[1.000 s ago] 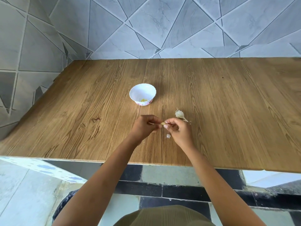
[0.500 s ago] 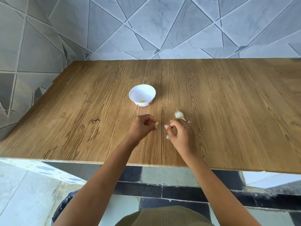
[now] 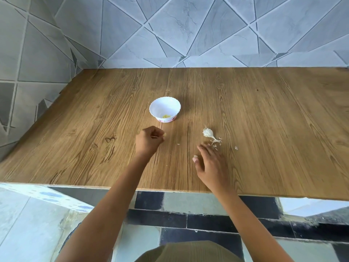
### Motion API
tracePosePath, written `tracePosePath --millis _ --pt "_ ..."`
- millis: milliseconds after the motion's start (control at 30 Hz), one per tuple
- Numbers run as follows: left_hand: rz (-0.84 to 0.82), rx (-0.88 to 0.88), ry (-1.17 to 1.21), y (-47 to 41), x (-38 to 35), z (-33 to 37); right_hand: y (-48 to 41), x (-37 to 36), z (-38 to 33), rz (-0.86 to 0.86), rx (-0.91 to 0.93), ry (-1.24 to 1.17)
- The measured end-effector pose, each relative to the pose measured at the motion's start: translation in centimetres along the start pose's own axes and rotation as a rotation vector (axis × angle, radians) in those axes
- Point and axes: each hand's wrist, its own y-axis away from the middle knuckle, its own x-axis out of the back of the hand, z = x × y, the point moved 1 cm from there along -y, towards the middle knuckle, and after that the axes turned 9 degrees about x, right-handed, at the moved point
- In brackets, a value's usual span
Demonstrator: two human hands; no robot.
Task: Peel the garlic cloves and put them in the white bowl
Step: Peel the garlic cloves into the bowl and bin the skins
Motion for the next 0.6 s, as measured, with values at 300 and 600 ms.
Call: tracePosePath --millis 300,600 --pt "0.133 0.037 -0.243 -4.2 1.5 -1.1 0.2 -0.1 0.1 0.007 -0.018 -0.003" --pt "0.089 -0.325 -0.332 -2.1 0.8 -0.5 0.3 0.6 -0.2 -0.002 -0.053 -0.091"
